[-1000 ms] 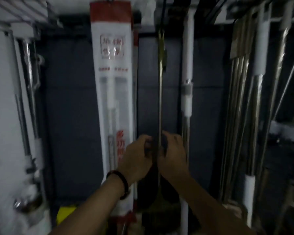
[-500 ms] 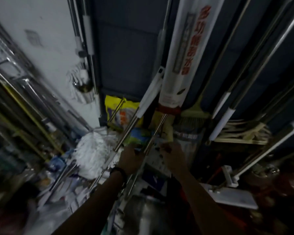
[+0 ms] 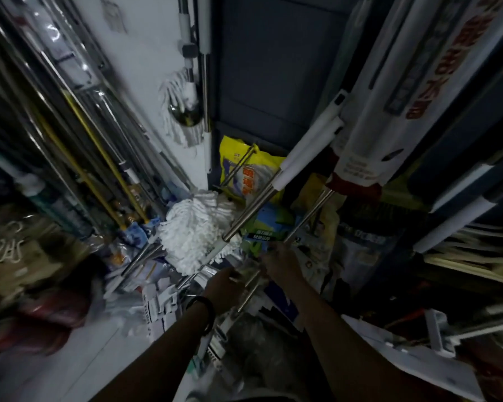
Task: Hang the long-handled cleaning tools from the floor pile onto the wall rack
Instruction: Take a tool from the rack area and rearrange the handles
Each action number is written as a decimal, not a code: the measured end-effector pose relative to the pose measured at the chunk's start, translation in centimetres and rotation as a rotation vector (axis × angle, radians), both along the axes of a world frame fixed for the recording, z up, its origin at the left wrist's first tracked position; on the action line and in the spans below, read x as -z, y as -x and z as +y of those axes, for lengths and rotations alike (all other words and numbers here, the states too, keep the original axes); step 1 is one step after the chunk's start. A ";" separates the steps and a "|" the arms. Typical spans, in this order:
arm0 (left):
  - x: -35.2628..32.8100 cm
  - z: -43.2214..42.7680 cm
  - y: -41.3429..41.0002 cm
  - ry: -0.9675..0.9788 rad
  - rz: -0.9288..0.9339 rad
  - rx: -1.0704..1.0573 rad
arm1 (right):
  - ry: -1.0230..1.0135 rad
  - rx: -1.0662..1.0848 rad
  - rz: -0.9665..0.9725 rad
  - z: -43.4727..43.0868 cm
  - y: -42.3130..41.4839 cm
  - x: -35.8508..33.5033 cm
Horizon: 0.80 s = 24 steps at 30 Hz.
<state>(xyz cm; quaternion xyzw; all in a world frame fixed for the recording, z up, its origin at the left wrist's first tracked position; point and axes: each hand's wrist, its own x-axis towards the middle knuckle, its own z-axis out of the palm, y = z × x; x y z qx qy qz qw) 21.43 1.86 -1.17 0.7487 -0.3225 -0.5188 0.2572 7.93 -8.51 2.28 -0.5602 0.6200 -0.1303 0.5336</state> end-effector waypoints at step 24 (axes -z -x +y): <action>1.4 7.4 -2.8 -0.175 0.015 -0.334 | 0.006 -0.317 -0.212 -0.7 -13.3 4.7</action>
